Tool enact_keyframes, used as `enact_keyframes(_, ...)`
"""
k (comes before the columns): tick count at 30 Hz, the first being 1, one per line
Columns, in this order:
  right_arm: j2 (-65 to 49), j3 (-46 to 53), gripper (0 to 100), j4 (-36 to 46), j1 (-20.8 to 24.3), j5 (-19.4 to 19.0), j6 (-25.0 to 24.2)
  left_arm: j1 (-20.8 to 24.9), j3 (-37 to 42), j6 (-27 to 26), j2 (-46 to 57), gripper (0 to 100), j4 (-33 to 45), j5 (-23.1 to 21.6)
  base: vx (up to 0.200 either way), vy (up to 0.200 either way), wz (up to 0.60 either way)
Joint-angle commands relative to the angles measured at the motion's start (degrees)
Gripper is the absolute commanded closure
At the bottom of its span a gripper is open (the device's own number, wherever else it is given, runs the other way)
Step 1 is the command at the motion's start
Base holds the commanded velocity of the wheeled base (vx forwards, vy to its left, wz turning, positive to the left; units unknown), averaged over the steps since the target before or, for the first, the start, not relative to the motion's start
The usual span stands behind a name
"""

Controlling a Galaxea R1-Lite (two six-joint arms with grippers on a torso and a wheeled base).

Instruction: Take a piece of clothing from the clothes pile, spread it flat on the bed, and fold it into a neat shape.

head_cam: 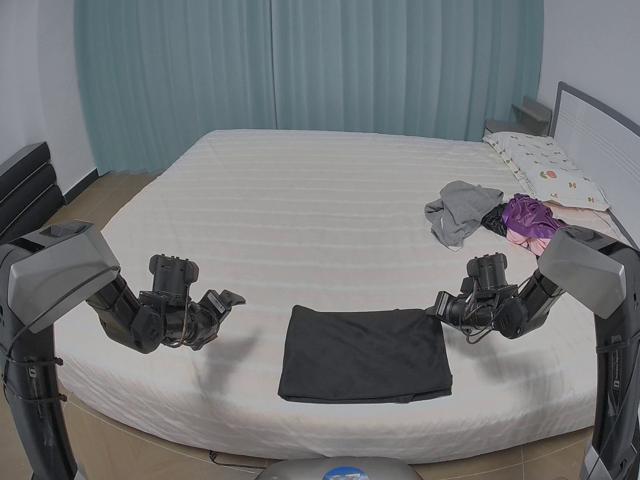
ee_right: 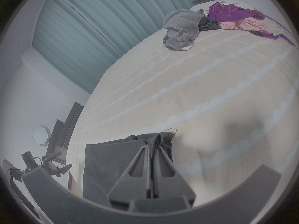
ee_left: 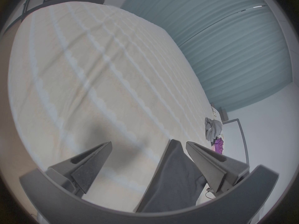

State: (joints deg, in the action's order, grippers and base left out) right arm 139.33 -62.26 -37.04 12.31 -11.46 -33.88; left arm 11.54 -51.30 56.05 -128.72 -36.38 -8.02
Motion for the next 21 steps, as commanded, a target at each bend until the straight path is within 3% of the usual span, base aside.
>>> enact_keyframes(1, -0.1, -0.2, 100, -0.1, -0.4, 0.6, 0.0, 2.1, -4.2, -1.0, -3.3, 0, 0.3, 0.3, 0.000, 0.000, 0.00)
enact_keyframes(12, -0.1, -1.0, 100, 0.4, -1.7, 1.3, 0.0, 8.3, -16.0, -1.1, -8.7, 0, 7.6, 0.8, 0.000, 0.000, 0.00)
enact_keyframes(21, 0.0, -0.5, 100, 0.4, -1.0, 1.8, -0.1, 11.8, -25.7, -2.0, -14.3, 0, 12.6, 4.2, 0.000, 0.000, 0.00)
